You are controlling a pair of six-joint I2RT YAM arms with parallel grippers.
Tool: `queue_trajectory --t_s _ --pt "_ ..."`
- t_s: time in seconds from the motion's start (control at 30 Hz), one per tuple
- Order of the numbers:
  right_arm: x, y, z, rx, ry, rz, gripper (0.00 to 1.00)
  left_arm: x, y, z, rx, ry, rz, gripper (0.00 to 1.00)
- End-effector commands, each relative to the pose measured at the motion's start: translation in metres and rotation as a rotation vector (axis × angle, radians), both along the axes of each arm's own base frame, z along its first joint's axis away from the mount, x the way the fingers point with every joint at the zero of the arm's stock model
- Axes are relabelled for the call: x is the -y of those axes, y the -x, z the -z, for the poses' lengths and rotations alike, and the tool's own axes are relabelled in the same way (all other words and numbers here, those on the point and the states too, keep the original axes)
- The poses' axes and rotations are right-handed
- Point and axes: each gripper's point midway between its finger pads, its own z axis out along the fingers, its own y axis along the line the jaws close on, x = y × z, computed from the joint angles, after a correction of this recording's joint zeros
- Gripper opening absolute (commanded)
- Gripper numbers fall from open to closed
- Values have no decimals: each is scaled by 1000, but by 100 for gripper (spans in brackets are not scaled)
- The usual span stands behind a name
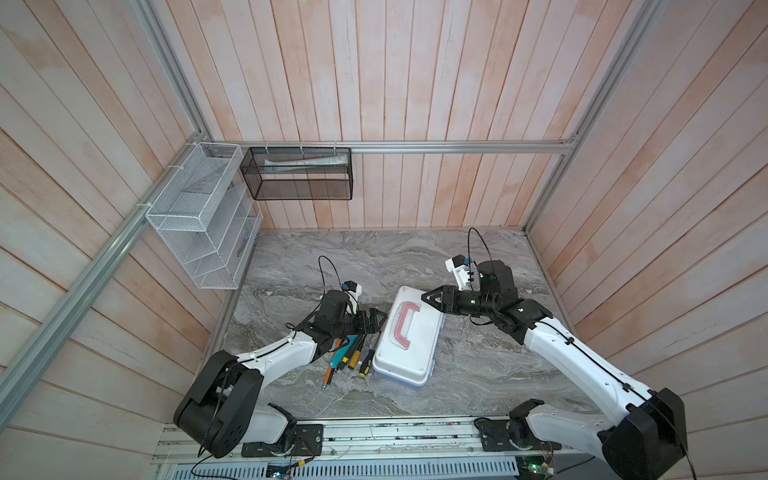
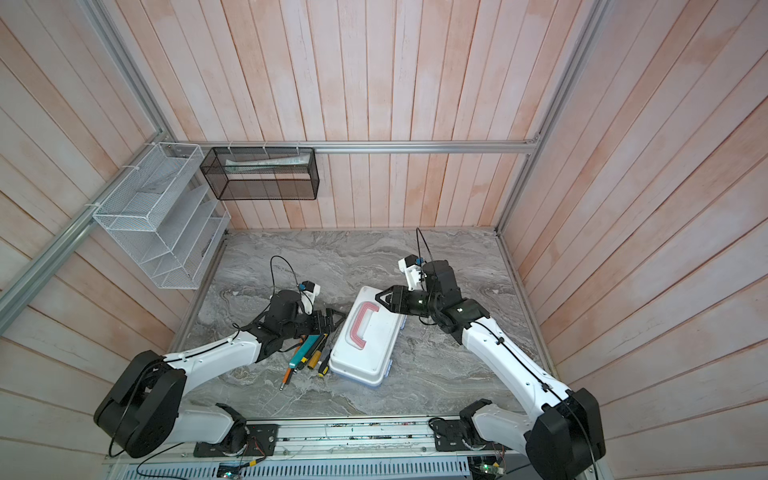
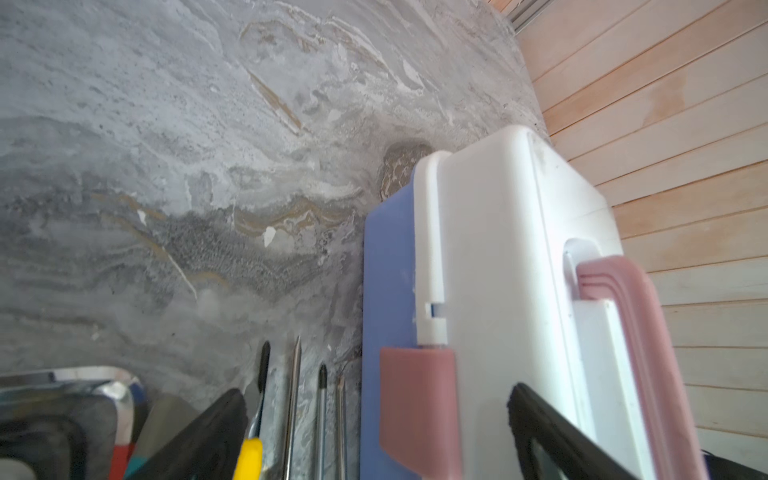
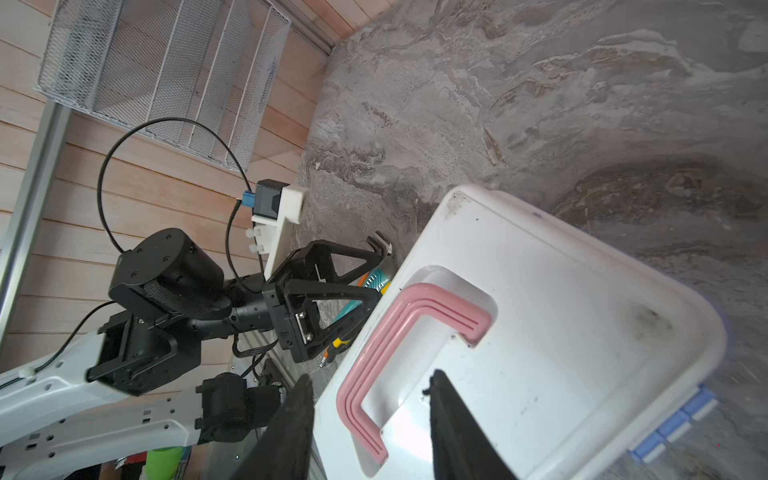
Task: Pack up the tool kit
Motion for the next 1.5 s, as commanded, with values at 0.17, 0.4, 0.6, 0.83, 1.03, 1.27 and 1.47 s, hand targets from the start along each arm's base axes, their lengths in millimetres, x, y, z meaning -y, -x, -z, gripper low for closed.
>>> queue_trajectory --t_s 0.17,0.4,0.6,0.83,1.03,1.27,1.47 --pt "27 2 32 -66 134 132 48 11 22 9 -17 -45 61 100" --pt "36 -11 48 -82 180 182 55 38 28 -2 4 -32 109 100" --pt "43 -25 64 -98 267 202 56 50 30 -4 3 -21 113 100" --pt "26 -43 62 -67 237 153 56 56 33 0 -1 -28 117 100" --pt "6 -62 64 -47 198 106 56 55 24 -1 28 -54 95 100" --pt "26 -76 23 25 332 167 57 56 21 -4 25 -47 77 100" --pt "75 -22 44 -83 403 298 59 48 32 1 7 -49 80 100"
